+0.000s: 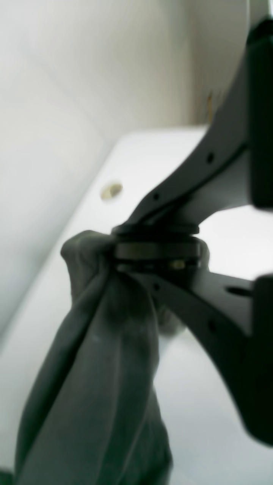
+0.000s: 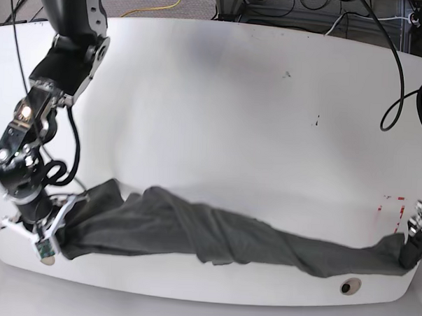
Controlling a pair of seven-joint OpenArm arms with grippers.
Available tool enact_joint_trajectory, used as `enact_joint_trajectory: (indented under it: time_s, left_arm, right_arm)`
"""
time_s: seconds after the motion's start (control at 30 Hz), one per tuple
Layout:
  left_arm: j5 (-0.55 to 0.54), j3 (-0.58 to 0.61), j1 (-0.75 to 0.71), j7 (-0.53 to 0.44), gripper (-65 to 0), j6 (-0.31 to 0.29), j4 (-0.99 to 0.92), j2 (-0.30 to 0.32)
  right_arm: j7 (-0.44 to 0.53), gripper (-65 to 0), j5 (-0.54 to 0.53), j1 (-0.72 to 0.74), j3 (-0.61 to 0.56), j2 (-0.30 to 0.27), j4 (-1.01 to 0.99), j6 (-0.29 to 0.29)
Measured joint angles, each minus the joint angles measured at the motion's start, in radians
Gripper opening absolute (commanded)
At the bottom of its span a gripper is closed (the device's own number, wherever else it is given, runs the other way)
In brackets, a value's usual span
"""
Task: Layout the t-shirt on the table in an organized manner, then fold the t-shirt properly
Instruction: 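Pull the left gripper away from the right, stretching the shirt lengthwise, then lift the stretched shirt with both grippers and lay it across the table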
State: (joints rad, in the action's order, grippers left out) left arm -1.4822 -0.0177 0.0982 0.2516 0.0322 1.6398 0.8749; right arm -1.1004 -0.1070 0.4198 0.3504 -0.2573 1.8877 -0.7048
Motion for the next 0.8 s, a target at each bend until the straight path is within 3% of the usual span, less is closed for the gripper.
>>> enact_joint_trajectory:
  time_s: [0.23, 0.4, 0.7, 0.8]
  left_arm:
    - [0.004, -0.171, -0.321, 0.008, -65.0, 0.019, -0.015, -0.081]
    - [0.007, -0.22, -0.463, 0.004, -65.0, 0.003, -0.008, -0.135]
    - [0.019, -0.245, -0.634, 0.013, -65.0, 0.005, -0.007, -0.172]
    - [0.019, -0.248, -0.655, 0.014, -61.2, 0.005, -0.006, -0.168]
  right_arm:
    - [0.003, -65.0, -0.001, -0.25, 0.075, 0.08, 0.047, -0.002]
    - [0.081, -65.0, 0.008, -0.349, 0.109, 0.103, 0.05, 0.002]
    - [0.117, -65.0, 0.005, -0.457, 0.107, 0.114, 0.049, -0.002]
    - [0.159, -65.0, 0.005, -0.489, 0.107, 0.113, 0.049, -0.002]
